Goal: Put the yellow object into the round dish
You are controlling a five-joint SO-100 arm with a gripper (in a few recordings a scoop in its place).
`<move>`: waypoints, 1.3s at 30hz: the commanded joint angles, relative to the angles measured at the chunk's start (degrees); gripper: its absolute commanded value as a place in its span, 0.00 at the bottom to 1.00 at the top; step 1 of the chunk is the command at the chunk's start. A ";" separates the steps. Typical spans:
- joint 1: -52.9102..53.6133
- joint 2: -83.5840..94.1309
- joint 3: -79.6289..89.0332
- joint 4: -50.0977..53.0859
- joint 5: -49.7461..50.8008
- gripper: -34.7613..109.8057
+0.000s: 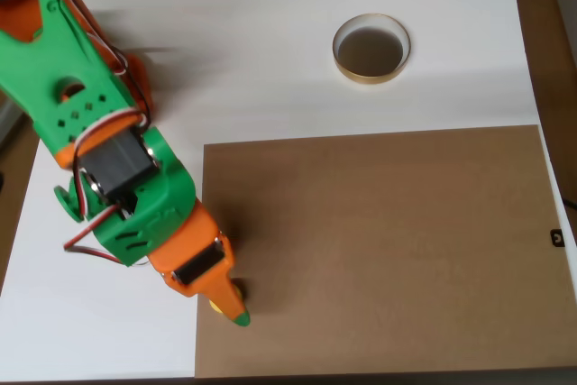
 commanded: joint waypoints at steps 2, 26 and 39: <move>0.62 -0.97 -4.48 0.53 -0.44 0.44; 1.41 -13.10 -9.32 -2.64 -0.44 0.30; 1.41 -5.45 -7.03 -1.32 -0.62 0.24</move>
